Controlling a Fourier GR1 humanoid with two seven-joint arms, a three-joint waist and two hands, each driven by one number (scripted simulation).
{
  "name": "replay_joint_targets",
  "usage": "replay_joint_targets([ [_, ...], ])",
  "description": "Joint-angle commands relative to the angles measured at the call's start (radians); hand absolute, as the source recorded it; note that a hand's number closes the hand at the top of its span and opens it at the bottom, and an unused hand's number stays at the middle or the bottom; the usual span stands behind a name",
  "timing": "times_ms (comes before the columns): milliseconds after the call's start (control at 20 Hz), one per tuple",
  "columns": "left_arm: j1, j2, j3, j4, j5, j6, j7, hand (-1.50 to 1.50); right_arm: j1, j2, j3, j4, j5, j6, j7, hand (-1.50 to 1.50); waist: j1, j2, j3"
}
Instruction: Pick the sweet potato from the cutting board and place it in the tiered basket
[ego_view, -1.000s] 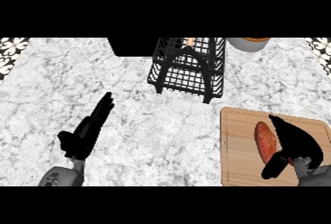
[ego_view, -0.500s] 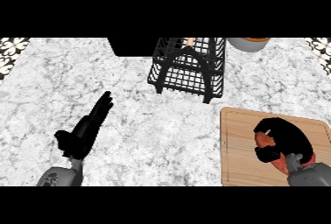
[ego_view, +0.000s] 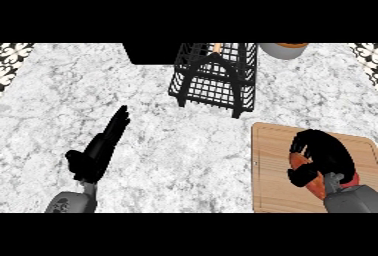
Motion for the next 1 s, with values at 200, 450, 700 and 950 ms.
replay_joint_targets([
  [200, 0.0, -0.003, 0.01, -0.053, -0.007, 0.0, 0.049, 0.0, 0.004, -0.174, -0.158, 0.115, 0.04, -0.051, -0.284, 1.5, 0.004, 0.001, 0.001],
  [450, -0.007, 0.023, 0.045, -0.005, 0.014, -0.032, 0.007, 0.0, 0.02, -0.212, -0.331, 0.048, -0.126, -0.102, -0.432, 1.5, -0.009, -0.002, 0.001],
  [700, -0.015, 0.023, 0.048, 0.001, 0.017, -0.034, 0.03, 0.0, -0.054, -0.156, -0.426, -0.097, -0.32, -0.059, -0.448, 1.5, -0.012, -0.005, 0.0],
  [950, -0.061, -0.032, 0.026, 0.036, -0.026, 0.012, 0.021, 0.0, -0.153, -0.167, -0.433, -0.254, -0.347, 0.008, -0.297, 1.5, -0.005, -0.001, -0.001],
])
